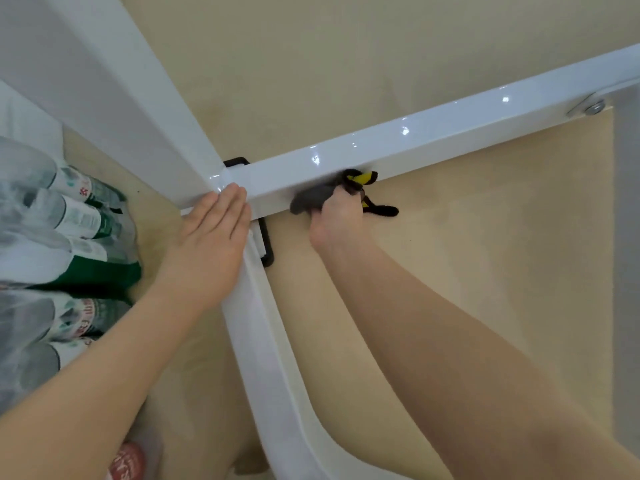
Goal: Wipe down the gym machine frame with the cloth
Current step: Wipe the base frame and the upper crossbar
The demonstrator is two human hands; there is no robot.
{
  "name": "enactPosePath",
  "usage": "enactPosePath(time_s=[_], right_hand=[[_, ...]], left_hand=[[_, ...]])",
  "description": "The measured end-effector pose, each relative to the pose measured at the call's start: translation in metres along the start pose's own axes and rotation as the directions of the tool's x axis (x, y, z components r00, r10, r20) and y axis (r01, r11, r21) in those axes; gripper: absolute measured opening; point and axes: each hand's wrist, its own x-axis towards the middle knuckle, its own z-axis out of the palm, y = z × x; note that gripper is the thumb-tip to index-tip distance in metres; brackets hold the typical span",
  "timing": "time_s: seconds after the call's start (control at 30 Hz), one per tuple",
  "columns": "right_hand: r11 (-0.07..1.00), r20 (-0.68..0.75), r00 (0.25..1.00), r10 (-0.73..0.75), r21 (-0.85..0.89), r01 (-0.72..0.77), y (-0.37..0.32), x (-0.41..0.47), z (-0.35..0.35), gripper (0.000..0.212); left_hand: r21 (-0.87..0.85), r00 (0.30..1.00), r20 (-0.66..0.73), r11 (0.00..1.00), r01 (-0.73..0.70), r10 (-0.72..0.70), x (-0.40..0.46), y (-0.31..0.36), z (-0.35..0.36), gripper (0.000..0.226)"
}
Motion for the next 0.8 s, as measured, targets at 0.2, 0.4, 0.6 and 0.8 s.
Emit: enactPosePath(time_s=[0.2, 0.4, 0.6, 0.8], right_hand=[[0.666, 0.148, 0.814, -0.562, -0.503, 0.551, 0.032, -0.027, -0.028, 0.046], [-0.349, 0.69, 0.549, -0.471, -0.718, 0.603, 0.022, -0.014, 0.003, 0.051], [-0.489, 0.859, 0.504, -0.096, -0.481, 0.727, -0.004, 0.013, 0.003, 0.054], [-0.421, 0.705, 0.605, -0.37, -0.708, 0.567, -0.044, 0.036, -0.027, 0.057]], left_hand=[[0.029, 1.0, -0.021, 0.999, -0.021, 0.022, -0.003, -0.002, 0.005, 0.052], [0.031, 0.999, 0.037, 0.999, -0.032, 0.031, -0.005, -0.004, -0.001, 0.055], [0.045, 0.997, 0.054, 0.997, -0.056, 0.053, -0.004, -0.005, -0.007, 0.054], [0.041, 1.0, -0.017, 0.999, -0.009, 0.01, 0.006, 0.013, -0.009, 0.052]])
